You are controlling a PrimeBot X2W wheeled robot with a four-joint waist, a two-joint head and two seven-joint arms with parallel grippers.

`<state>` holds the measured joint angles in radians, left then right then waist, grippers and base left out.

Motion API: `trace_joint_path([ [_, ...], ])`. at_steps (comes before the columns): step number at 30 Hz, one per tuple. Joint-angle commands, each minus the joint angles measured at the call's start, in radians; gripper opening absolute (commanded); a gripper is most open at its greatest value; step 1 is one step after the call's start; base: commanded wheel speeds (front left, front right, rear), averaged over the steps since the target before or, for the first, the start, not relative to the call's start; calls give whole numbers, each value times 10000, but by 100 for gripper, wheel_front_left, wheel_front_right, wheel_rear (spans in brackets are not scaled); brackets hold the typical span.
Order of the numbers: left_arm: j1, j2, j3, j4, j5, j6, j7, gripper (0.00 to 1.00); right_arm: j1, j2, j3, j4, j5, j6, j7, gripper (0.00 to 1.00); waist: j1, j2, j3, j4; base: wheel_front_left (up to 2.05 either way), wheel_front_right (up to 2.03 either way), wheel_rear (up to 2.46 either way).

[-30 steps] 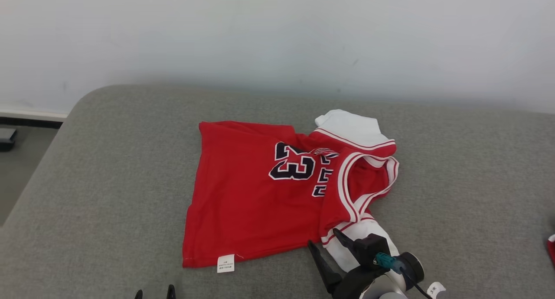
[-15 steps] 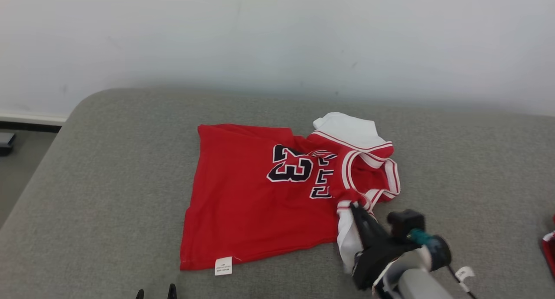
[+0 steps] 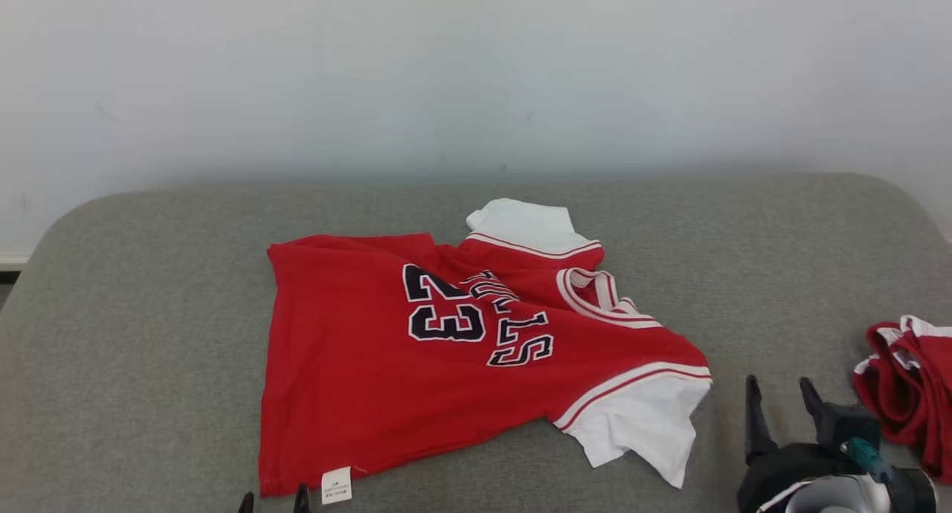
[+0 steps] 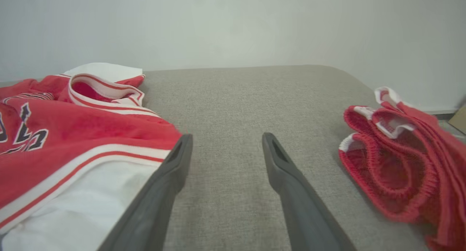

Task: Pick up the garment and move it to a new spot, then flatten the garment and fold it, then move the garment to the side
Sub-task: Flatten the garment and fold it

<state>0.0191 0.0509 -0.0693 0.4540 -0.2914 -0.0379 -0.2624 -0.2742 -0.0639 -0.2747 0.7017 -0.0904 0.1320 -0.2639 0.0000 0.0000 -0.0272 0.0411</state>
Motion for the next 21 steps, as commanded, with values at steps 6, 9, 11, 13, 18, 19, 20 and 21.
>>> trace_joint_path([
  [6,96,-7,245,-232,335,112,-33,100,521,133,-17,-1283,-322,-26,4,100,0,0,-155,-592,0,0,0],
  [9,117,-8,410,-406,501,179,-33,100,743,142,972,-2071,299,-26,6,100,0,0,-194,-733,0,0,0],
  [11,147,-9,538,-525,658,180,-33,100,957,134,1552,-2543,608,-26,4,100,0,0,-219,-786,0,0,0],
  [13,180,-11,605,-549,695,170,-33,100,1069,130,1804,-2689,754,-26,4,100,0,0,-240,-807,0,0,0],
  [18,267,-8,812,-773,1011,132,-33,100,1532,135,2641,-3186,1023,-26,4,100,0,0,-327,-814,0,0,0],
  [19,272,-8,828,-816,1047,107,-33,100,1608,136,2743,-3224,1026,-26,6,100,0,0,-344,-796,0,0,0],
  [20,285,-9,847,-860,1078,92,-33,100,1701,134,2830,-3220,1055,-26,4,100,0,0,-356,-785,0,0,0],
  [21,326,-9,868,-888,1130,74,-33,100,1785,135,2911,-3194,1082,-26,4,100,0,0,-367,-776,0,0,0],
])
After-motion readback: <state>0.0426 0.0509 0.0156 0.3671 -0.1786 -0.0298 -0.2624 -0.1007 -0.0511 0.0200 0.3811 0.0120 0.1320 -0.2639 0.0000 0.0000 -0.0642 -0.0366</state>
